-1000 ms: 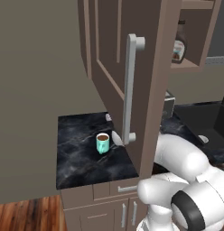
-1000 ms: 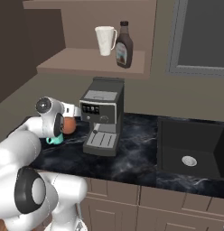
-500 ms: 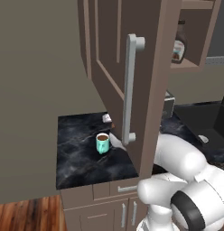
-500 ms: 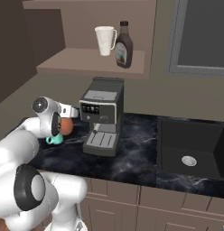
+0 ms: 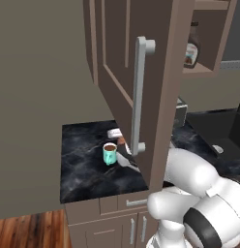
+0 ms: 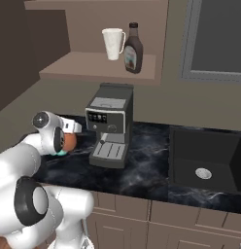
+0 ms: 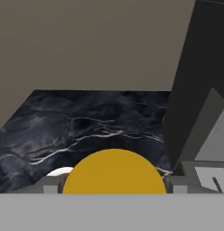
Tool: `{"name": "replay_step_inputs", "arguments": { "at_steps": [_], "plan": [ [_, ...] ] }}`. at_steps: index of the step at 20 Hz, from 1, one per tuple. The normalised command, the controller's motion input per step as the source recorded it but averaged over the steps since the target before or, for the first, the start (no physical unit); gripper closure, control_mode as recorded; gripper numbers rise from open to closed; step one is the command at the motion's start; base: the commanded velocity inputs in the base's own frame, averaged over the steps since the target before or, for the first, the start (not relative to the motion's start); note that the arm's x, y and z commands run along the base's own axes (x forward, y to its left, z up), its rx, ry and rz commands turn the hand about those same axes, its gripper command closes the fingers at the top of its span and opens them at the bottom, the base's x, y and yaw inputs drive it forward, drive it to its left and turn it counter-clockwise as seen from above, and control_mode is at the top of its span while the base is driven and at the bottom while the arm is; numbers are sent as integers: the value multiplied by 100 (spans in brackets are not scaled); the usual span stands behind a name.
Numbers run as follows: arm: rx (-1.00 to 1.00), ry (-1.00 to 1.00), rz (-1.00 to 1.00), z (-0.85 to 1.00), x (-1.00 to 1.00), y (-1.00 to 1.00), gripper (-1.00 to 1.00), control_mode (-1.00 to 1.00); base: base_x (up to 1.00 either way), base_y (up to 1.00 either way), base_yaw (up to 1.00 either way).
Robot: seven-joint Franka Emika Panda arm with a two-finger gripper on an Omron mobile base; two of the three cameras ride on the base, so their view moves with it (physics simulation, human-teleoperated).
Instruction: Pick the syrup bottle and honey bottle from the cabinet and place them next to the mug.
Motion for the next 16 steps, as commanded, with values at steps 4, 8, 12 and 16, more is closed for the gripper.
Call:
{"name": "replay_step_inputs", "arguments": {
  "at_steps": [4,8,12,16],
  "plan": [
    [0,8,0,-36,0,0,100,-100,0,0,0],
    [0,8,0,-31,0,0,100,-100,0,0,0],
    [0,1,0,-30,0,0,100,-100,0,0,0],
    [-1,0,0,-43,0,0,100,-100,0,0,0]
  ]
}}
